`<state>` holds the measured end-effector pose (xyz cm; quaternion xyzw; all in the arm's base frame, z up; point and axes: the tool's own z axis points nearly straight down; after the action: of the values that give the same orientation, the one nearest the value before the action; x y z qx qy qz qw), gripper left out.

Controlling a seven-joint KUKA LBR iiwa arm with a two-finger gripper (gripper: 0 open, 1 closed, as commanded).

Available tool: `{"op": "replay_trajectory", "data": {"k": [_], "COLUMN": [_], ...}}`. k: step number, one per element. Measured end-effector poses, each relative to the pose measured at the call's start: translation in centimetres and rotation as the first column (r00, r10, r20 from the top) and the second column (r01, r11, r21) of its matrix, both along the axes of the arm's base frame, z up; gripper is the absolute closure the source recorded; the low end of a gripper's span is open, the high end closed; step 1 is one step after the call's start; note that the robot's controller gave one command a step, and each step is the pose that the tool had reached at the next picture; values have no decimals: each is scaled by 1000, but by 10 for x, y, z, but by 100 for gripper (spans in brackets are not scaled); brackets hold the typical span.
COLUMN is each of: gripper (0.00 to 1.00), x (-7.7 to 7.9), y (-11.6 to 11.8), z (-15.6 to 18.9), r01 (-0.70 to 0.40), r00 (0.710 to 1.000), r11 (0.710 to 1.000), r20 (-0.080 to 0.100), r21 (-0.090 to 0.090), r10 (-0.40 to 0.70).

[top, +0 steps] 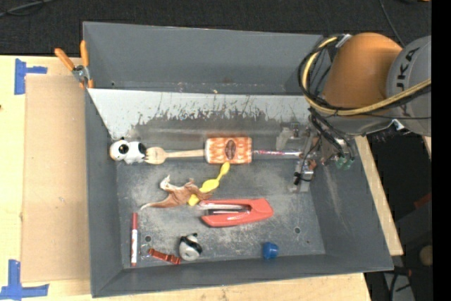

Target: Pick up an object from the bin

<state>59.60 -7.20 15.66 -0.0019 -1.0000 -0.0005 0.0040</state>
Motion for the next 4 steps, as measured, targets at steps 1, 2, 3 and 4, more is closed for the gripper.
{"op": "replay_trajectory", "data": {"k": [1, 2, 3, 4], "gripper": [0, 0, 0, 0], "x": [2, -3, -21, 21], "y": [0, -6, -16, 10], "z": [5, 18, 38, 68], "r01": [-2, -55, -123, -208], "r00": [1000, 998, 992, 978], "r11": [1000, 998, 992, 978], "r20": [7, 7, 7, 8], "r21": [-1, 0, 0, 1], "r10": [2, 55, 123, 208]}}
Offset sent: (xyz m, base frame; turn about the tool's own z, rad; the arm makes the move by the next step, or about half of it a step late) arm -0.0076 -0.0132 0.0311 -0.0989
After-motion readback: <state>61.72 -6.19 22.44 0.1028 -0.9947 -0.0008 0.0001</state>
